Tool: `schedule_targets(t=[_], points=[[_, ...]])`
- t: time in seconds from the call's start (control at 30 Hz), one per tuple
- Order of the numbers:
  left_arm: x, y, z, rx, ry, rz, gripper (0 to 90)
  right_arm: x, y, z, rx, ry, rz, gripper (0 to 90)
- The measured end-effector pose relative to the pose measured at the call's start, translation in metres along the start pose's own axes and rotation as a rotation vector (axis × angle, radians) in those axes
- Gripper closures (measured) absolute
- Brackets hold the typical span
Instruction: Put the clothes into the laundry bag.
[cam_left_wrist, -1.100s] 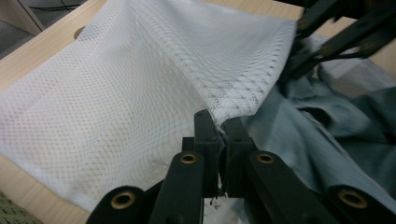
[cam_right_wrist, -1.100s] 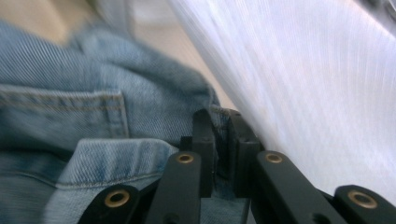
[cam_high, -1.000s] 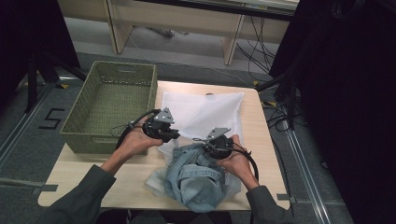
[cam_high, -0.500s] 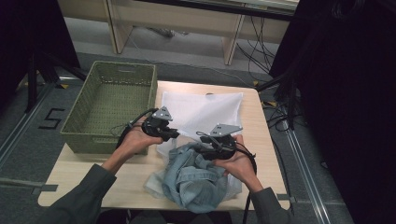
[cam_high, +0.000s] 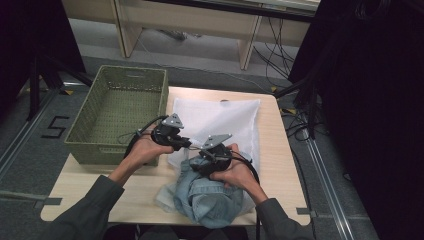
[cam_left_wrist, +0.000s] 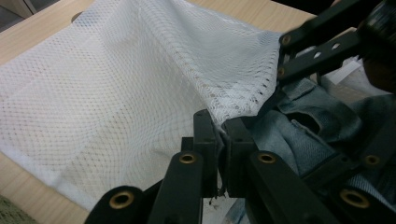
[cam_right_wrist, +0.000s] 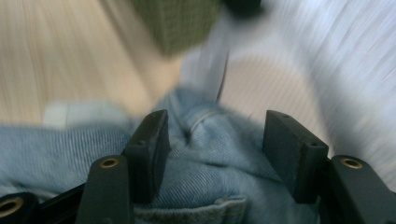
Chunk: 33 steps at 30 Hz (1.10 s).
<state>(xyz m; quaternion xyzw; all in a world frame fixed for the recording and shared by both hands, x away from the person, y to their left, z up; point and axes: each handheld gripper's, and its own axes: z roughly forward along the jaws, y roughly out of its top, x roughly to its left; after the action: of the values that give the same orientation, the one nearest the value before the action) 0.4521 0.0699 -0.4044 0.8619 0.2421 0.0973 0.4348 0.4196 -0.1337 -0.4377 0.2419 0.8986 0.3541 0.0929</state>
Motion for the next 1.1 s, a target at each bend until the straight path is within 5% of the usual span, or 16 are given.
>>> schedule_targets(t=[0.03, 0.07, 0.17, 0.23, 0.27, 0.4, 0.43, 0.5, 0.6, 0.87, 1.0, 1.1], points=[[0.001, 0.0, -0.001, 0.014, -0.004, 0.01, 85.6, 0.0, -0.002, 0.002, 0.041, 0.008, -0.011, 46.8], [-0.001, -0.001, -0.001, 0.011, -0.002, -0.021, 85.7, -0.001, -0.004, 0.004, 0.05, 0.007, -0.042, 52.7], [0.0, -0.002, 0.0, 0.011, -0.001, -0.026, 85.8, -0.001, -0.01, 0.005, 0.116, 0.006, -0.053, 79.5], [0.0, -0.002, 0.0, 0.011, -0.004, -0.026, 85.7, -0.001, -0.01, 0.001, 0.133, -0.008, -0.043, 83.4], [0.001, -0.002, 0.0, 0.003, -0.004, -0.012, 85.7, -0.004, -0.008, 0.0, 0.113, -0.017, -0.097, 84.1], [0.006, 0.0, -0.002, 0.008, -0.004, 0.068, 85.8, -0.005, -0.004, -0.015, 0.075, -0.084, -0.048, 90.0], [0.003, -0.002, -0.003, 0.015, -0.007, 0.014, 85.9, -0.01, -0.002, -0.02, 0.047, -0.106, -0.066, 90.0], [0.0, -0.002, -0.004, 0.01, -0.009, -0.023, 85.9, -0.016, -0.002, -0.031, 0.018, -0.132, -0.046, 90.0], [0.0, -0.002, -0.003, 0.016, -0.013, -0.021, 85.9, -0.02, -0.005, -0.036, 0.019, -0.136, -0.018, 90.0], [-0.002, -0.003, -0.003, 0.023, -0.018, -0.022, 85.8, -0.027, -0.018, -0.01, 0.086, -0.171, 0.032, 89.7], [-0.001, -0.003, -0.002, 0.019, -0.018, -0.015, 85.7, -0.026, -0.012, -0.028, 0.009, -0.145, -0.004, 81.7], [-0.001, -0.003, -0.002, 0.015, -0.016, -0.019, 85.7, -0.019, -0.008, -0.05, -0.075, -0.096, 0.036, 66.8]])
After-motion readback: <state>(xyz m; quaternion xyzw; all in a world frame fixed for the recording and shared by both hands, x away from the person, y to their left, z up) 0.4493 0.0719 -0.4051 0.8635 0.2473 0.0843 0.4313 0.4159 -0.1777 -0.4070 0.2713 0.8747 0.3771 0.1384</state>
